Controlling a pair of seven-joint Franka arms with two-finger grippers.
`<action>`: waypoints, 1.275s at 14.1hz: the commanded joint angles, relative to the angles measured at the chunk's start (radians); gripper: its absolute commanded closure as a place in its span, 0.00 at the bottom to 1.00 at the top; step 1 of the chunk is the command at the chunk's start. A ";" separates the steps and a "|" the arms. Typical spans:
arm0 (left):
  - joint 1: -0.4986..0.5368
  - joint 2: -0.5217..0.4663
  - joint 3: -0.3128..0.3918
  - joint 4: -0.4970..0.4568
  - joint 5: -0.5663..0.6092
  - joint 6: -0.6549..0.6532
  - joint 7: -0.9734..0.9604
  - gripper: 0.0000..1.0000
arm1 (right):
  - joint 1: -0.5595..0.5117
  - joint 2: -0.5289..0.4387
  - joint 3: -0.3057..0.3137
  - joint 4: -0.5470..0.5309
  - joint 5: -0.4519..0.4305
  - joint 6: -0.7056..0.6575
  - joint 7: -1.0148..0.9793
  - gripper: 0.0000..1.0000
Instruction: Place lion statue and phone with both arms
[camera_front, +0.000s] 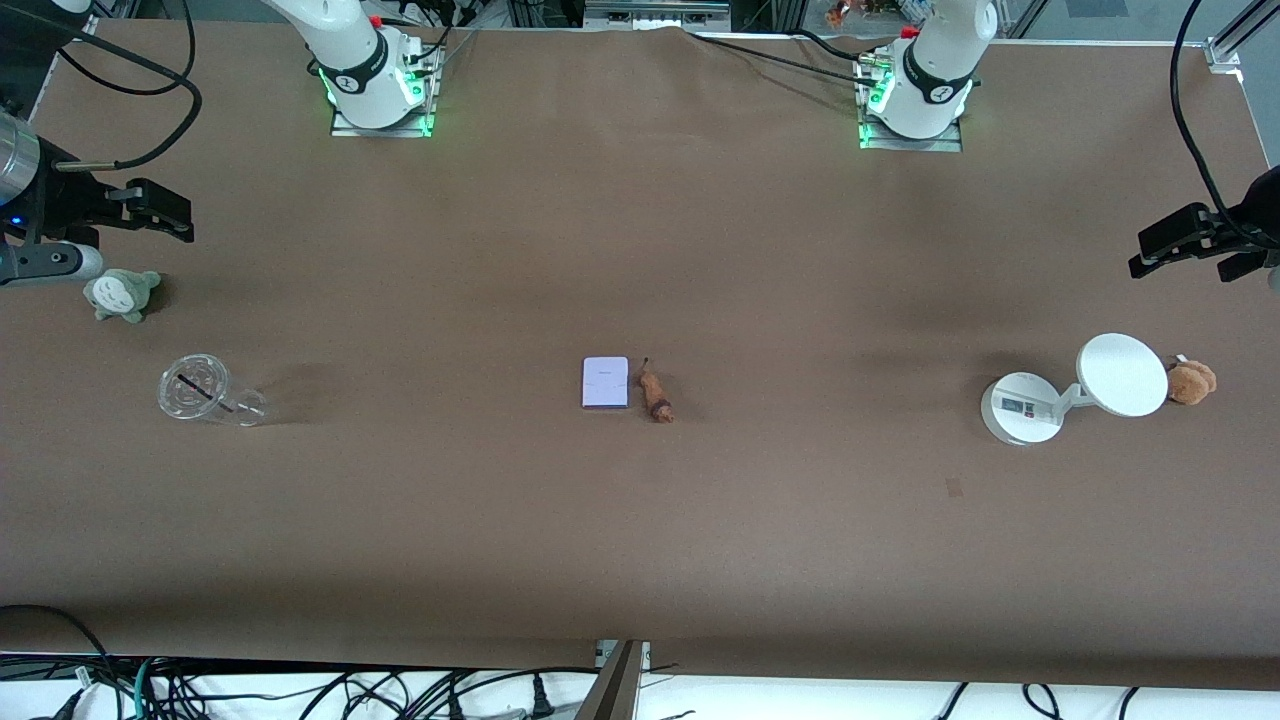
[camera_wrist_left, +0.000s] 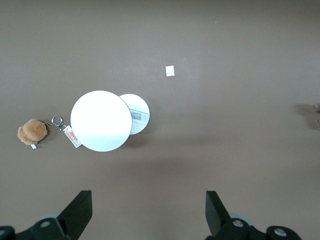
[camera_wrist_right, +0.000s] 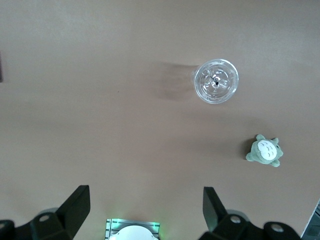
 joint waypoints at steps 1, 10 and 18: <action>-0.004 0.005 0.000 0.022 0.019 -0.010 0.011 0.00 | -0.002 -0.001 0.001 0.004 -0.010 0.000 -0.005 0.00; -0.005 0.005 -0.004 0.022 0.031 -0.008 0.009 0.00 | -0.002 -0.001 0.001 0.004 -0.010 0.000 0.000 0.00; -0.005 0.005 -0.006 0.022 0.031 -0.007 0.009 0.00 | -0.002 0.000 0.003 0.012 -0.010 0.004 0.003 0.00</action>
